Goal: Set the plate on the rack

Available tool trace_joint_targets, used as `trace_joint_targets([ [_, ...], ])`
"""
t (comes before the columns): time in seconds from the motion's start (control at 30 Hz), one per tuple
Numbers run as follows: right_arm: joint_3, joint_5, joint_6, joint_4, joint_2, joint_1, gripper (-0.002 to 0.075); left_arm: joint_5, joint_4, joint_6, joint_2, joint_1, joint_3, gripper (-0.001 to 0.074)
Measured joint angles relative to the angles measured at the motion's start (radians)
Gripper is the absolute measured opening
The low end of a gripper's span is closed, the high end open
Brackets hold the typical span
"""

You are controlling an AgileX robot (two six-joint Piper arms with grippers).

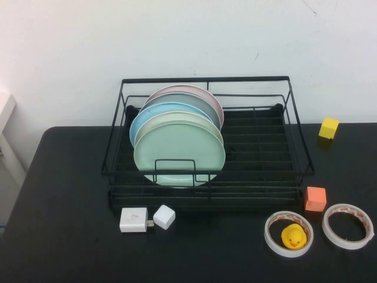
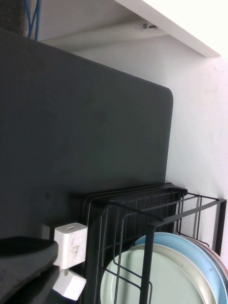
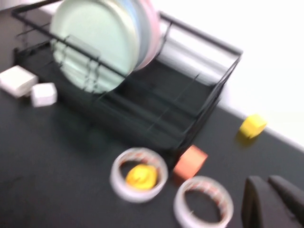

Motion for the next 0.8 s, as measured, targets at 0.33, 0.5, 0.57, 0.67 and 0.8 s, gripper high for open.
trace_joint_targets([
  [0.33, 0.245, -0.205, -0.007, -0.004, -0.033, -0.267, 0.0001, 0.0, 0.0, 0.0, 0.0, 0.0, 0.0, -0.0001],
  [0.5, 0.334, -0.222, 0.001, -0.002, -0.033, -0.305, 0.0001, 0.0, 0.0, 0.0, 0.0, 0.0, 0.0, -0.0001],
  [0.57, 0.345, -0.266, 0.004, -0.002, -0.033, -0.308, 0.0001, 0.002, -0.002, 0.0, 0.0, 0.0, 0.0, -0.0001],
  [0.67, 0.354, -0.308, 0.004, 0.0, -0.033, -0.314, 0.0001, 0.002, -0.002, 0.0, -0.001, 0.0, 0.0, -0.0001],
  [0.8, 0.354, -0.312, 0.004, 0.006, -0.033, -0.314, 0.0001, 0.002, -0.002, 0.0, -0.002, 0.0, 0.0, -0.0001],
])
